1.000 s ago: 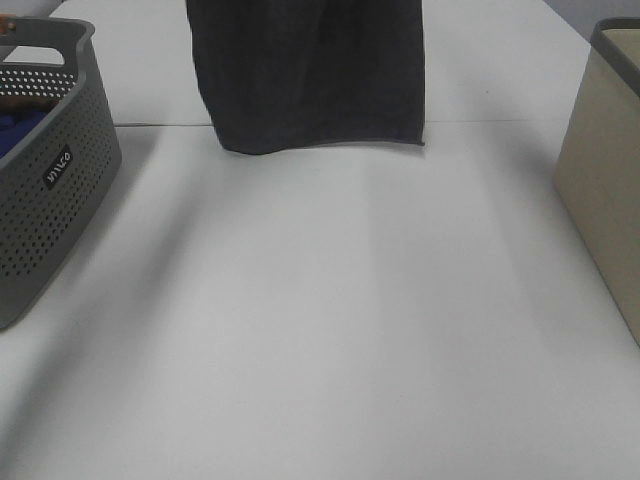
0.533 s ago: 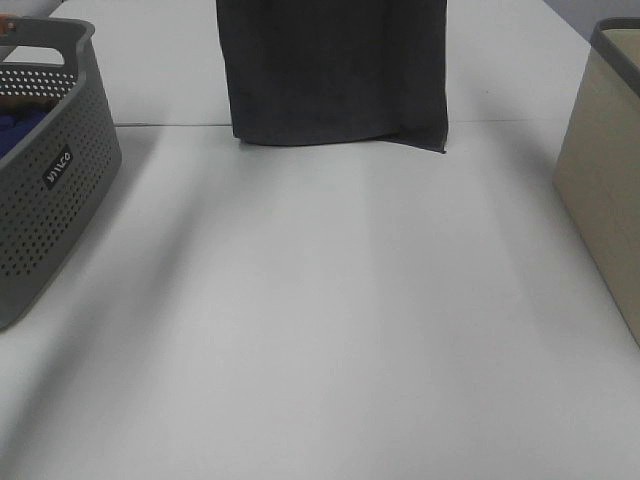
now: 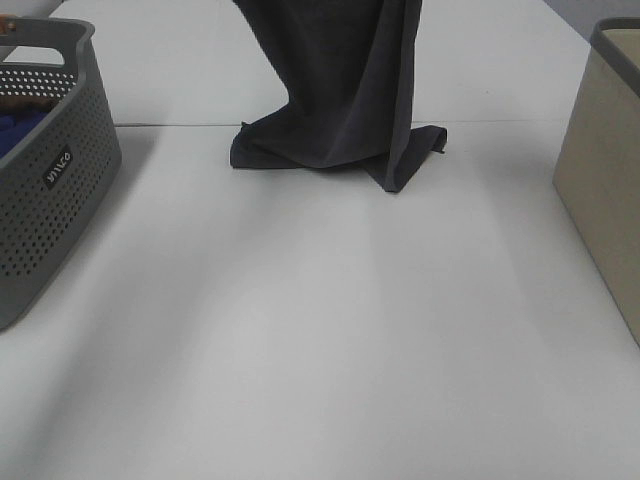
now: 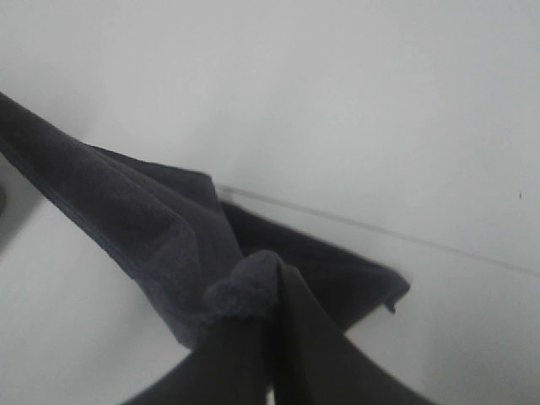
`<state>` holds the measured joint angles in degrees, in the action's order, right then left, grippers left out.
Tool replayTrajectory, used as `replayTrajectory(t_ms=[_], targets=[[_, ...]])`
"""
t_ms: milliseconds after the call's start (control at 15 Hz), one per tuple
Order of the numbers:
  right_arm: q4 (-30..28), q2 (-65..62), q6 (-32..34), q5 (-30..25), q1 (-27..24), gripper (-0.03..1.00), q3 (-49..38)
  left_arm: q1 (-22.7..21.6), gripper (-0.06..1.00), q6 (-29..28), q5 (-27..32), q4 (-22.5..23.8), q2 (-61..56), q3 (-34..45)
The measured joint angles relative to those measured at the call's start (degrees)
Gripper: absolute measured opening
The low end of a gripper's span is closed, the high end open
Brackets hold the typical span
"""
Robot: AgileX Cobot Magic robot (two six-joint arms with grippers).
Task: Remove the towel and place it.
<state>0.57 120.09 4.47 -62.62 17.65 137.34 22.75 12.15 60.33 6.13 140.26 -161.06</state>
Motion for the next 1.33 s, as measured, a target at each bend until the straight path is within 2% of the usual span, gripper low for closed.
replayTrajectory(t_ms=[67, 133, 333, 400, 533, 867, 1000, 1133, 1267, 1333], targets=[[1.4, -0.7, -1.4, -4.2, 0.1, 0.01, 0.0, 0.0, 0.00, 0.4, 6.0, -1.4, -1.1, 0.0], [2.6, -1.0, -2.5, -6.4, 0.1, 0.01, 0.0, 0.0, 0.00, -0.1, 8.4, -2.3, -2.0, 0.0], [6.9, -2.1, -3.8, -7.2, 0.1, 0.01, -2.1, 0.0, 0.00, -2.5, 9.3, -5.3, -4.7, 2.3], [8.8, -5.2, -5.0, -7.2, 0.6, 0.01, -7.4, 0.0, 0.00, -3.1, 9.3, -5.7, -9.3, 9.7], [9.2, -9.0, -6.0, -7.2, 1.1, 0.01, -12.8, 0.0, 0.00, -3.7, 9.3, -5.7, -15.0, 17.9], [13.2, -24.6, -8.1, -7.2, 1.3, 0.01, -30.3, 0.0, 0.00, -4.0, 9.4, -6.1, -38.9, 48.9], [15.6, -30.3, -9.2, -7.2, 1.3, 0.01, -38.1, 0.0, 0.00, -4.0, 9.6, -9.1, -46.4, 58.4], [16.0, -33.8, -9.2, -7.2, 1.4, 0.01, -44.7, 0.0, 0.00, -4.0, 9.6, -11.5, -50.8, 64.3], [16.3, -37.9, -9.2, -7.2, 1.4, 0.01, -53.6, 0.0, 0.00, -4.0, 9.6, -13.3, -55.2, 71.2], [16.7, -41.8, -9.2, -7.0, 1.4, 0.01, -60.5, 0.2, 0.00, -3.8, 9.4, -16.2, -58.7, 77.1]])
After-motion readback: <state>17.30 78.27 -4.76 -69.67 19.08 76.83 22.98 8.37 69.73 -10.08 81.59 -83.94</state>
